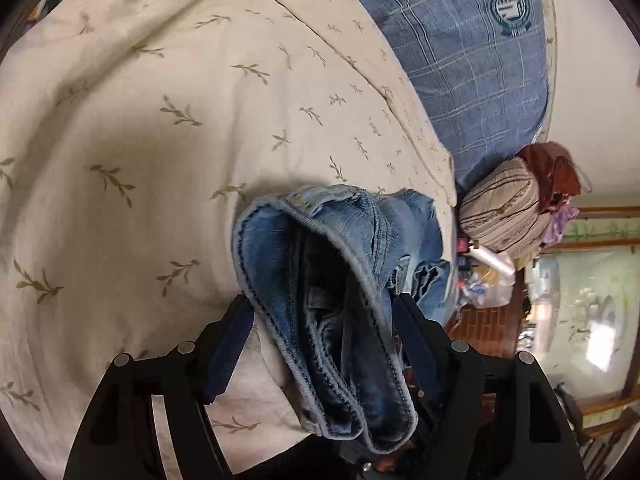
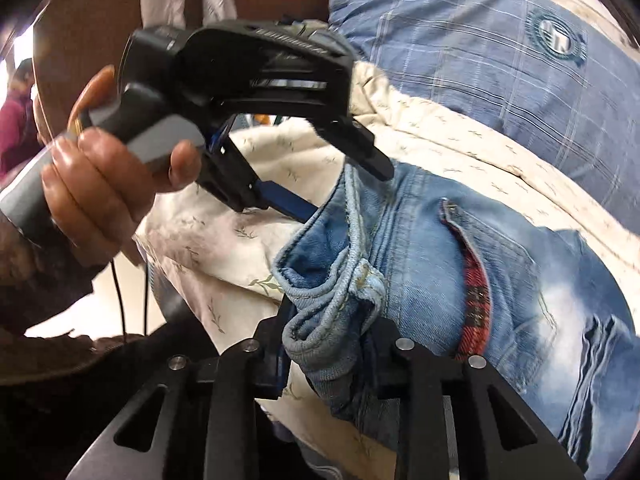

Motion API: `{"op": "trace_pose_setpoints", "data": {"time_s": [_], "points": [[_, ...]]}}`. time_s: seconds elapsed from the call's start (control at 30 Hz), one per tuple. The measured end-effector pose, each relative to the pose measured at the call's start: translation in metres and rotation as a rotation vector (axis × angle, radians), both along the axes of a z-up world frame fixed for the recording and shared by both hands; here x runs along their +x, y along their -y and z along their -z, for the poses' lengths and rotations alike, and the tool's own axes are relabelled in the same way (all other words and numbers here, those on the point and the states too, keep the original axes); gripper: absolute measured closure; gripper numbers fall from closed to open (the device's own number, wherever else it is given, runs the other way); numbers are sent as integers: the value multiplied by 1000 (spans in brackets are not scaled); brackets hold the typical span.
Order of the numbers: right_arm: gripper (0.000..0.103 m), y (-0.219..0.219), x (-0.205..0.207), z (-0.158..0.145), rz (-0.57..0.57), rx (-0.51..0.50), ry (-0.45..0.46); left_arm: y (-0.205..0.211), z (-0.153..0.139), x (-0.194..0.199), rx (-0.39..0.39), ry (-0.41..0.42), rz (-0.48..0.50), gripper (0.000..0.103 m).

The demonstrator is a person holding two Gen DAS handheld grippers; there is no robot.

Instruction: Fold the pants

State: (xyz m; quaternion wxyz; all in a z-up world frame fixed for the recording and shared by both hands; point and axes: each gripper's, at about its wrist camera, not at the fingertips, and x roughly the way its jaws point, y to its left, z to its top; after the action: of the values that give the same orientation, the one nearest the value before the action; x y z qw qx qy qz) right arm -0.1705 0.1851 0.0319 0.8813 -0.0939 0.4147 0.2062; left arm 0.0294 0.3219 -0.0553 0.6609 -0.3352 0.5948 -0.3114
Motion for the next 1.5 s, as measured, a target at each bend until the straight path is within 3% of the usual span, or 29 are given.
{"op": "trace_pose_setpoints", "data": {"time_s": [0.1,0.2,0.3,0.37,0.43,0.6,0.77,0.87,0.93,1.03,1.2,1.3,1.4,1.47,1.5], "points": [[75,12,-1,-3,11,44,-15,12,-4,-4,28,13,40,32],[74,29,-1,0,51,109,-46,24,2,-6,120,32,82,31],[74,33,2,4,58,139,-68,28,5,2,104,9,67,31],[74,24,0,6,26,100,-45,34,4,11,107,9,54,33],[74,18,-3,6,8,86,-31,40,2,14,114,13,54,65],[76,42,-9,-15,35,207,-27,53,-34,-5,143,129,51,77],[76,96,-28,-44,106,383,19,91,-86,-28,145,231,120,77],[76,142,-43,-54,190,475,51,146,-115,-37,171,309,212,74],[76,171,-51,-55,254,524,58,184,-125,-42,198,339,274,66],[75,222,-65,-41,389,598,41,253,-122,-45,251,357,379,58],[70,289,-78,14,618,740,-88,352,-74,-41,424,310,494,56],[62,303,-80,31,666,779,-114,378,-68,-40,506,318,512,55],[58,307,-81,31,643,803,-110,386,-89,-50,511,361,601,54],[50,310,-84,31,617,834,-107,378,-110,-54,486,423,663,54],[45,312,-86,31,602,863,-104,370,-128,-57,482,505,688,52]]}}
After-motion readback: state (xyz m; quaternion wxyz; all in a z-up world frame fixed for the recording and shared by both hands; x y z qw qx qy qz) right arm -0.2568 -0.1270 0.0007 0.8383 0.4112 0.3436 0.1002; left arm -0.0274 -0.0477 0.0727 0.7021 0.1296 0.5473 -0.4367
